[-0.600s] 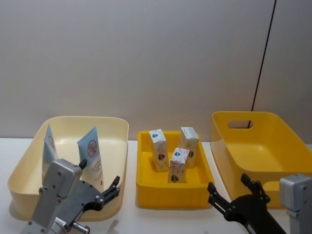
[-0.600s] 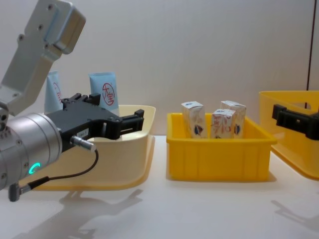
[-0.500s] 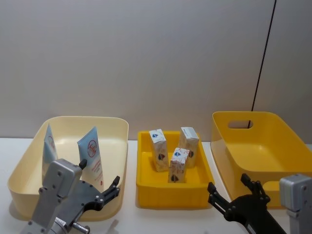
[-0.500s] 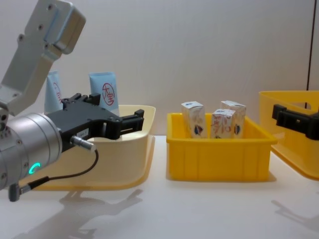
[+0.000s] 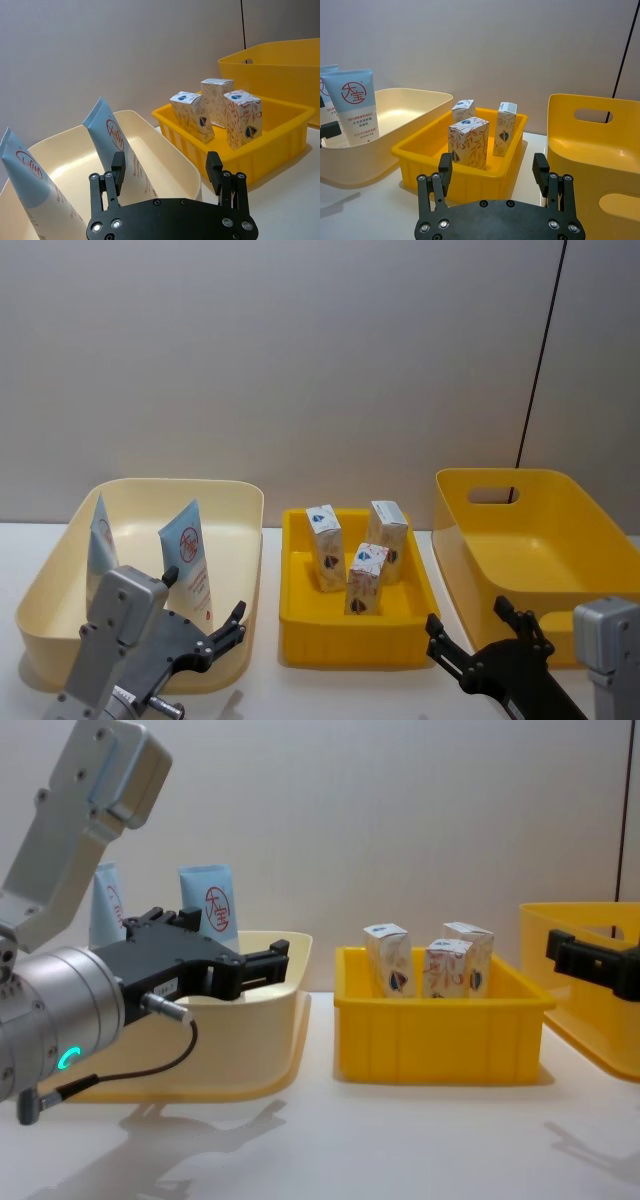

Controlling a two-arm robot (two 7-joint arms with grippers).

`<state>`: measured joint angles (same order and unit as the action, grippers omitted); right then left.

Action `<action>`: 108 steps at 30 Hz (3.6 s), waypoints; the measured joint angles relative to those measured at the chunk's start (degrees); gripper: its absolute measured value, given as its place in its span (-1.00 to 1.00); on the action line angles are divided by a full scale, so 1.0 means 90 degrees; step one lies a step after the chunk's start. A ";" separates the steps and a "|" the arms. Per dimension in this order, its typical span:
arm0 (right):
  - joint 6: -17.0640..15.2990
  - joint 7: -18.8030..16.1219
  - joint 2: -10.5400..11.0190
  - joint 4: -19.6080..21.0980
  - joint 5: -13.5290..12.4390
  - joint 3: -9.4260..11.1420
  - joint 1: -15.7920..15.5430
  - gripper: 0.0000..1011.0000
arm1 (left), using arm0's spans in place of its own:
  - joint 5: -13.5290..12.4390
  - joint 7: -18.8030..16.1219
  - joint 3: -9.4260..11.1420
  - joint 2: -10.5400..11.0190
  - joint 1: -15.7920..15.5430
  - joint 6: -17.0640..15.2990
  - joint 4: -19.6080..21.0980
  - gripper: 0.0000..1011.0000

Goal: Bimanual collaborative sorting of washing and personal care products

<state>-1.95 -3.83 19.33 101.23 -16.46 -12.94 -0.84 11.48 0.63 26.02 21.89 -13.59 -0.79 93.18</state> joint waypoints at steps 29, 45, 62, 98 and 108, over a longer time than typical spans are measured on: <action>0.0000 0.0000 0.0000 0.0000 0.0000 0.0000 0.0000 0.98 | 0.0000 0.0000 0.0000 0.0000 0.0000 0.0000 0.0000 0.99; 0.0000 0.0000 0.0000 0.0000 0.0000 0.0000 0.0000 0.98 | 0.0268 0.0150 -0.0205 -0.0031 -0.0011 0.0058 -0.0089 0.98; 0.0000 0.0000 0.0000 0.0000 0.0000 0.0001 0.0000 0.98 | 0.1163 0.0800 -0.0773 -0.0082 -0.0202 0.0138 -0.0603 0.98; 0.0000 0.0000 0.0000 0.0000 0.0000 0.0000 0.0000 0.98 | 0.1496 0.2032 -0.0605 -0.0471 -0.1260 0.0019 -0.2156 0.57; 0.0000 0.0000 0.0000 0.0000 0.0000 0.0000 0.0000 0.98 | 0.1459 0.2066 -0.0576 -0.0513 -0.1345 0.0014 -0.2274 -0.07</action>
<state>-1.95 -3.83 19.34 101.23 -16.47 -12.94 -0.84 24.62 19.22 20.83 17.28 -25.69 -0.67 72.71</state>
